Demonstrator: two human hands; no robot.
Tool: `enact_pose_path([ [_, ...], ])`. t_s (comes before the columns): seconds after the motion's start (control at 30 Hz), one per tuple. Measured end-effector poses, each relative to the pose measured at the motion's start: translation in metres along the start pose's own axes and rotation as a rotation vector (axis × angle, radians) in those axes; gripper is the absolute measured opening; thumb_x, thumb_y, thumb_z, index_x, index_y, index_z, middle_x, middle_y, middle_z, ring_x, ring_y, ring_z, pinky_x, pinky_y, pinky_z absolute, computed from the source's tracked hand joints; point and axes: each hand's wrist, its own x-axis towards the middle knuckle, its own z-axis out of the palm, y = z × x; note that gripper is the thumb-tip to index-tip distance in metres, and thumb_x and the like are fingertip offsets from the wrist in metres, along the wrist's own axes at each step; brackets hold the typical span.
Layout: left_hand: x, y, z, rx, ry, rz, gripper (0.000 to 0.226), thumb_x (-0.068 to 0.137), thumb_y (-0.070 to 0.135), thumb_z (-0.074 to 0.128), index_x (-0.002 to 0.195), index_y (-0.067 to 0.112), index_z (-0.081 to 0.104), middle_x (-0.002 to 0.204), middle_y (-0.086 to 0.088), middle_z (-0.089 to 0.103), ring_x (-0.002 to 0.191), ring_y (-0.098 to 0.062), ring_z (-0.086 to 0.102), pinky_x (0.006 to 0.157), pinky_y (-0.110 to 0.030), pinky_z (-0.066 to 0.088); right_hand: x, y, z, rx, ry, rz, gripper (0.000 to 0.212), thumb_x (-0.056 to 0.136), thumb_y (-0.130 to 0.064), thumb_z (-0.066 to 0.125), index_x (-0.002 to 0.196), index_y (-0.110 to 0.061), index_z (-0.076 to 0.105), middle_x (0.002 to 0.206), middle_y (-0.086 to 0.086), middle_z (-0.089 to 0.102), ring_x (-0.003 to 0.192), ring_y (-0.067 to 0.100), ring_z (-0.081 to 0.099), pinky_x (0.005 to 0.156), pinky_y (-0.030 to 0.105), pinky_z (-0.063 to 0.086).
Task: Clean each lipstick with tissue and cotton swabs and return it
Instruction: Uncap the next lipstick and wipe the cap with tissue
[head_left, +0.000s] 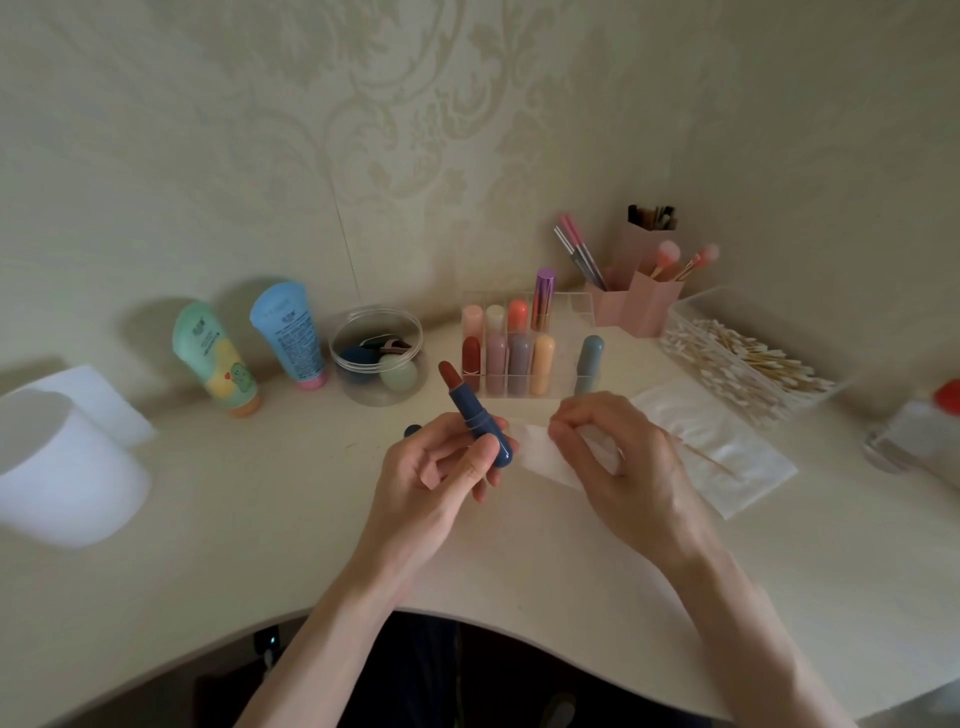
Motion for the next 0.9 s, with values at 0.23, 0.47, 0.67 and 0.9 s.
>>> enact_pose_path([
  [0.23, -0.001, 0.002, 0.0, 0.016, -0.051, -0.015, 0.025, 0.096, 0.027, 0.064, 0.11, 0.009, 0.075, 0.093, -0.012, 0.075, 0.071, -0.018, 0.058, 0.066, -0.026, 0.049, 0.003, -0.005, -0.002, 0.192, -0.016, 0.181, 0.007, 0.1, -0.027, 0.068, 0.094, -0.026, 0.072, 0.081, -0.011, 0.07, 0.077, 0.008, 0.062, 0.067, 0.013, 0.042],
  [0.47, -0.001, 0.002, 0.0, 0.086, -0.11, -0.047, 0.026, 0.098, 0.025, 0.067, 0.117, 0.008, 0.075, 0.094, -0.007, 0.077, 0.073, -0.018, 0.057, 0.072, -0.025, 0.051, 0.005, -0.006, -0.003, 0.277, -0.045, 0.197, 0.008, 0.096, -0.021, 0.075, 0.09, -0.025, 0.079, 0.082, -0.015, 0.075, 0.078, 0.005, 0.068, 0.07, 0.011, 0.046],
  [0.67, 0.0, 0.0, 0.001, 0.048, -0.083, -0.1, 0.034, 0.079, 0.018, 0.076, 0.101, -0.006, 0.067, 0.091, -0.014, 0.08, 0.082, -0.019, 0.075, 0.068, -0.023, 0.054, 0.008, -0.008, 0.002, 0.307, -0.088, 0.16, 0.011, 0.097, -0.027, 0.073, 0.098, -0.021, 0.083, 0.092, -0.01, 0.076, 0.089, 0.013, 0.073, 0.08, 0.022, 0.05],
  [0.9, 0.0, 0.001, 0.002, 0.071, -0.111, -0.078, 0.029, 0.088, 0.017, 0.07, 0.103, -0.009, 0.066, 0.093, -0.013, 0.08, 0.079, -0.013, 0.072, 0.068, -0.022, 0.052, 0.005, -0.009, -0.011, 0.595, -0.384, 0.258, 0.05, 0.109, -0.044, 0.053, 0.099, -0.001, 0.076, 0.067, -0.004, 0.059, 0.062, 0.013, 0.049, 0.066, 0.03, 0.038],
])
